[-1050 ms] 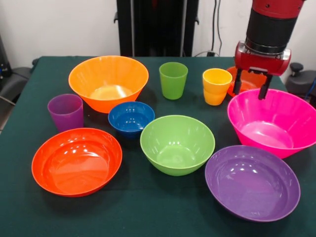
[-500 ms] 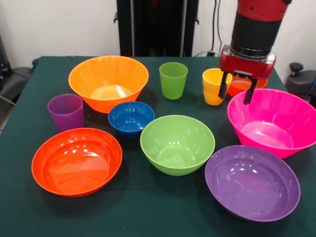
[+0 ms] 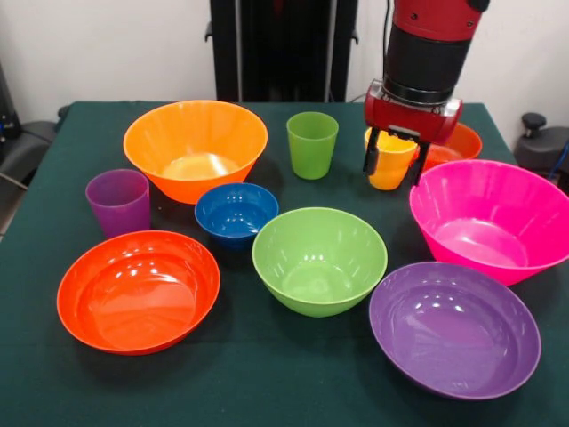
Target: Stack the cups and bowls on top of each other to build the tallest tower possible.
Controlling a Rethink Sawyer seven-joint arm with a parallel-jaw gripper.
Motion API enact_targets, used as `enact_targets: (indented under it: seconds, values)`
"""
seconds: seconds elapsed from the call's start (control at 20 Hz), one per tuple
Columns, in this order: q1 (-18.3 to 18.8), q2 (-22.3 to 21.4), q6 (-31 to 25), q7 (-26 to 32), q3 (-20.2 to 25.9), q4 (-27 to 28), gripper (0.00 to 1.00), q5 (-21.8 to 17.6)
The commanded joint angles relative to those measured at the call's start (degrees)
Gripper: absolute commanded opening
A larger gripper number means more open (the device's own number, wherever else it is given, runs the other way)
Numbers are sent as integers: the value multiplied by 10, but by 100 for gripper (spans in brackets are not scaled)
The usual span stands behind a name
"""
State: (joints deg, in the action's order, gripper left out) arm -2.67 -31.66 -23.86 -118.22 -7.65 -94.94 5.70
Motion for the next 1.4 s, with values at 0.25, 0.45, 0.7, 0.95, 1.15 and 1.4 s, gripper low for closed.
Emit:
enact_targets:
  seconds: [0.25, 0.45, 0.7, 0.95, 1.15, 1.4]
  values:
    - [-38, 56, 113, -98, 9, -22, 100, -9]
    - [-48, 55, 120, -99, 4, -31, 100, 1]
    - [-45, 46, 117, -91, 11, -39, 100, 6]
    - [-33, 36, 110, -82, 28, -49, 100, 8]
    - [-33, 28, 111, -86, 37, -61, 100, 10]
    - [-33, 43, 131, -88, 48, -55, 100, 14]
